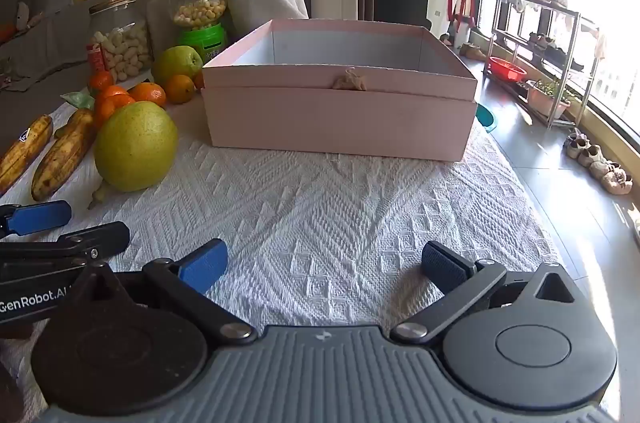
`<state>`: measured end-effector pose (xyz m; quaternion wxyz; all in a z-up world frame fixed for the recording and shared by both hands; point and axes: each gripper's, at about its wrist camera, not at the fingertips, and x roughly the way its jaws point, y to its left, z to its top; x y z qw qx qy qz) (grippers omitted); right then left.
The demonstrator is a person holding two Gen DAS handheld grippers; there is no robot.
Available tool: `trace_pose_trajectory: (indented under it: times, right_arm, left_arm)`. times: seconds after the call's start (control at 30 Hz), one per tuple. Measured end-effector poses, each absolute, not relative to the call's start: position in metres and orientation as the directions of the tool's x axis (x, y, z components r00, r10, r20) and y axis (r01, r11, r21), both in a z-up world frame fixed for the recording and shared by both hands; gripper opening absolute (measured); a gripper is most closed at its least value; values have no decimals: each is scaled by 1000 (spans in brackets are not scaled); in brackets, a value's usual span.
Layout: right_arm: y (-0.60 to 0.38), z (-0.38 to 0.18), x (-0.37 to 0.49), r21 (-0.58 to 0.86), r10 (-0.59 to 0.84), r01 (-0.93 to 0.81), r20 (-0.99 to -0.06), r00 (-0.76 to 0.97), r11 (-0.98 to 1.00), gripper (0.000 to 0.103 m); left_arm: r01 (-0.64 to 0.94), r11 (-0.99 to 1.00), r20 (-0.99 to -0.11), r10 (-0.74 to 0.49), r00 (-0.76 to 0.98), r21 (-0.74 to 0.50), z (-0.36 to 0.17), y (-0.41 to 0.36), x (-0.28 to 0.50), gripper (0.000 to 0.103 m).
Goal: Organize fruits
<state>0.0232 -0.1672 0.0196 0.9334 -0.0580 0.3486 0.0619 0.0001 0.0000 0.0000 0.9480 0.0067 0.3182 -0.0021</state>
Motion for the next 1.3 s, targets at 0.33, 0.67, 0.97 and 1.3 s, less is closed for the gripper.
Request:
trace_pose_trajectory:
  times: [0.33,0.67,0.97,1.3]
  right_arm:
    - [-168,19,23,-61,77,-155,-657,750,986,103]
    - [-169,18,22,-60,79,-156,-655,752,986,103]
    - [-168,19,21,-60,79,-156,-654,753,986,103]
    - [-169,18,21,-60,79,-156,-653,753,986,103]
  left_arm:
    - [8,1000,-602,0,799,11,0,0,0,70]
    - [8,1000,-601,-1,800,10,0,0,0,70]
    - [8,1000,-600,0,800,10,0,0,0,70]
    - [8,1000,-600,0,800,10,0,0,0,70]
